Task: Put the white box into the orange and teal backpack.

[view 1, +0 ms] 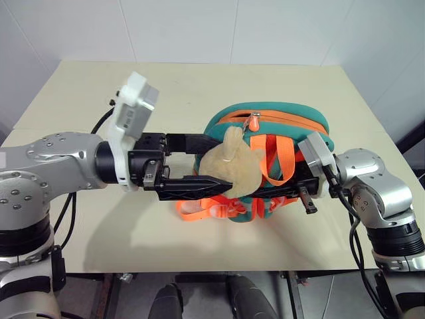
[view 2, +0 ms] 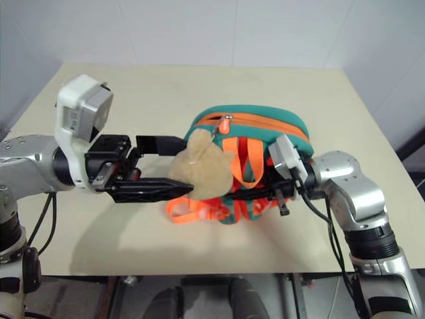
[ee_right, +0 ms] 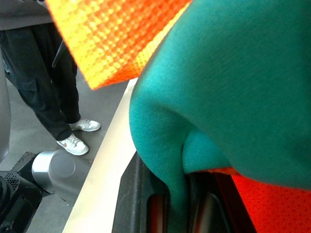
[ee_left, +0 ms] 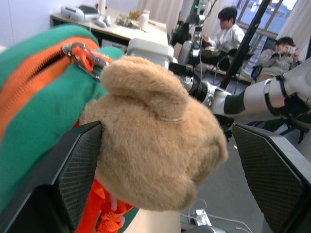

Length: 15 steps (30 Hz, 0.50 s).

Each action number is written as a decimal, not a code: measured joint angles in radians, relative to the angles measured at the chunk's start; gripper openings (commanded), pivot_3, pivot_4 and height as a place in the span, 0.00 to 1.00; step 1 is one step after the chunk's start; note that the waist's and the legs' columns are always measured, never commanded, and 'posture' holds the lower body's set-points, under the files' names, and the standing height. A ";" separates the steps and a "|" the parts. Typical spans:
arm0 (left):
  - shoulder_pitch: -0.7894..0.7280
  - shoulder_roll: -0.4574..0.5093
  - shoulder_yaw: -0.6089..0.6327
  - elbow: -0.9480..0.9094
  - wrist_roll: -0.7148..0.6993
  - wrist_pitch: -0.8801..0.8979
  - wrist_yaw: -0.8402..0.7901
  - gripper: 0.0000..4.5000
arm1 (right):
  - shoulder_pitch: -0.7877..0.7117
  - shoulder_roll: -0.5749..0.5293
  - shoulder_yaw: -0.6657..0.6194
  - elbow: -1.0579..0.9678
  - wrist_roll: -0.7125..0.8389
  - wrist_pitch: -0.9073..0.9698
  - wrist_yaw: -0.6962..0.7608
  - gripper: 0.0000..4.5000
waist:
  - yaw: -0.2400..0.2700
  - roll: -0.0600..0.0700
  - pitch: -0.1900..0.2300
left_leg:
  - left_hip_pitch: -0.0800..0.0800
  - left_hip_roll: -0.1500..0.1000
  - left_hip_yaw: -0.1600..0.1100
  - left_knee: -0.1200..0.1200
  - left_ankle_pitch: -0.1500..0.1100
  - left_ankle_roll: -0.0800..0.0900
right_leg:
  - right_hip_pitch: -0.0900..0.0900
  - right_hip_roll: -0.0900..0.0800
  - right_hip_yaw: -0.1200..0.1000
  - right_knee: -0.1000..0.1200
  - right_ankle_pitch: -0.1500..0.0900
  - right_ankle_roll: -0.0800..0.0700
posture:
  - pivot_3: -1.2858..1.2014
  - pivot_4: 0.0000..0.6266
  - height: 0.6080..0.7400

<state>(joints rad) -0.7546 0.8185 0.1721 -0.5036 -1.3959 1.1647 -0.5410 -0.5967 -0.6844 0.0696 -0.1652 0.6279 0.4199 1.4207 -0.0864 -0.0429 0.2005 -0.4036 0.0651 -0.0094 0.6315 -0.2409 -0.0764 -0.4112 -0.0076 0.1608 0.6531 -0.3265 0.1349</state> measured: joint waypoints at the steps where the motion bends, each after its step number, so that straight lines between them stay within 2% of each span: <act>1: 0.000 0.004 -0.011 0.000 0.016 -0.002 -0.002 0.96 | 0.001 0.000 0.000 0.000 0.000 0.000 -0.003 0.01 | 0.000 0.000 0.000 | 0.000 0.000 0.000 0.000 0.000 0.000 | 0.000 0.000 0.000 0.000 0.000 0.000 | 0.52 0.24 1.00; 3: 0.000 0.007 -0.037 0.000 0.065 -0.015 -0.001 0.88 | 0.005 0.001 0.000 -0.002 0.000 0.000 -0.013 0.01 | 0.001 0.000 0.000 | 0.000 0.000 0.000 0.000 0.000 0.000 | 0.000 0.000 0.000 0.000 0.000 0.000 | 0.52 0.24 1.00; 9: -0.008 0.024 -0.065 0.005 0.102 -0.017 -0.031 0.47 | 0.032 0.018 -0.010 -0.014 0.000 -0.007 -0.051 0.01 | 0.000 0.000 0.000 | 0.000 0.000 0.000 0.000 0.000 0.000 | 0.000 0.000 0.000 0.000 0.000 0.000 | 0.52 0.24 1.00; 12: -0.027 0.034 -0.064 0.025 0.109 -0.018 -0.051 0.31 | 0.048 0.046 -0.029 -0.026 0.000 -0.025 -0.089 0.01 | 0.001 0.000 0.000 | 0.000 0.000 0.000 0.000 0.000 0.000 | 0.000 0.000 0.000 0.000 0.000 0.000 | 0.52 0.24 1.00; 15: -0.036 0.054 -0.063 0.055 0.117 -0.018 -0.075 0.24 | 0.063 0.069 -0.038 -0.034 -0.003 -0.035 -0.130 0.01 | 0.000 0.000 0.000 | 0.000 0.000 0.000 -0.001 0.000 0.000 | 0.000 0.000 0.000 0.000 0.000 0.000 | 0.52 0.24 1.00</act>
<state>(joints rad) -0.7903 0.8729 0.1087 -0.4491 -1.2788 1.1466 -0.6160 -0.5334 -0.6153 0.0312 -0.1994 0.6250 0.3850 1.2909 -0.0865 -0.0430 0.2005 -0.4039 0.0650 -0.0094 0.6309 -0.2408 -0.0765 -0.4116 -0.0074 0.1609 0.6527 -0.3267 0.1345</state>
